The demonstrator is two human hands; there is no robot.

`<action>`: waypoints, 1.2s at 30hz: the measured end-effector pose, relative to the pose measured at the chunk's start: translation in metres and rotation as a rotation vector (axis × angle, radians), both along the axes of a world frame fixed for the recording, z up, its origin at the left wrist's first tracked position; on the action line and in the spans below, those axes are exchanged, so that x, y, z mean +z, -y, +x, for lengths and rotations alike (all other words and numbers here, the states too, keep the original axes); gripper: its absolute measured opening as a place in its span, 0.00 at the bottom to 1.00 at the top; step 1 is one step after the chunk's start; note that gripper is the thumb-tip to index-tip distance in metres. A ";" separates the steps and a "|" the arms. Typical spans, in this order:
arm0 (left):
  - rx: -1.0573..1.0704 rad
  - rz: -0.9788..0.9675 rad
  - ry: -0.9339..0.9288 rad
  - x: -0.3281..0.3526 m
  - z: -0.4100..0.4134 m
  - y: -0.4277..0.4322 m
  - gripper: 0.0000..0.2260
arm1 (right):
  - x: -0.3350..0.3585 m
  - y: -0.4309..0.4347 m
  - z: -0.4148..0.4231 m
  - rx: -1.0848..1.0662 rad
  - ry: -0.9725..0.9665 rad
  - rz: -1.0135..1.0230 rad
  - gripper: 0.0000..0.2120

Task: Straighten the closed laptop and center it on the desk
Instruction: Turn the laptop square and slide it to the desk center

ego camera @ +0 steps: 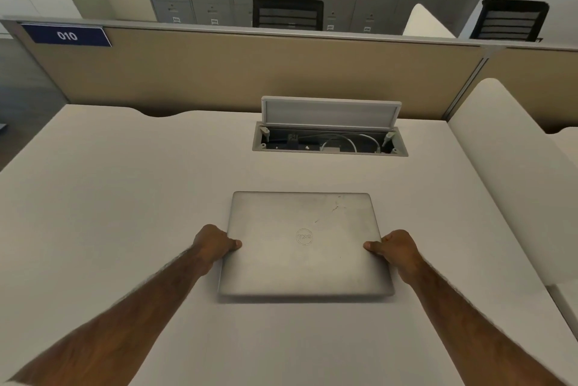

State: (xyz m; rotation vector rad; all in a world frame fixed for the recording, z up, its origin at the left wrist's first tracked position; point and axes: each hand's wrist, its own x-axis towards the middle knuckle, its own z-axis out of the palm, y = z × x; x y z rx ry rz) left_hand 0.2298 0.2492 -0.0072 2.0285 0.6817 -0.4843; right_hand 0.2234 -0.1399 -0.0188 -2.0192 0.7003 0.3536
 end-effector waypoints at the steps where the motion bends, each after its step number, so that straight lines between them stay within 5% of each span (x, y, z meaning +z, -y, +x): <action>1: 0.000 -0.004 0.004 0.000 0.002 -0.001 0.20 | 0.001 -0.001 0.000 -0.010 0.001 -0.008 0.28; 25: -0.021 0.220 0.131 -0.015 -0.008 0.002 0.10 | -0.006 -0.019 -0.010 -0.076 0.032 -0.130 0.29; 36: 0.042 0.252 0.172 -0.022 -0.010 0.008 0.06 | -0.001 -0.022 -0.019 -0.064 0.101 -0.071 0.15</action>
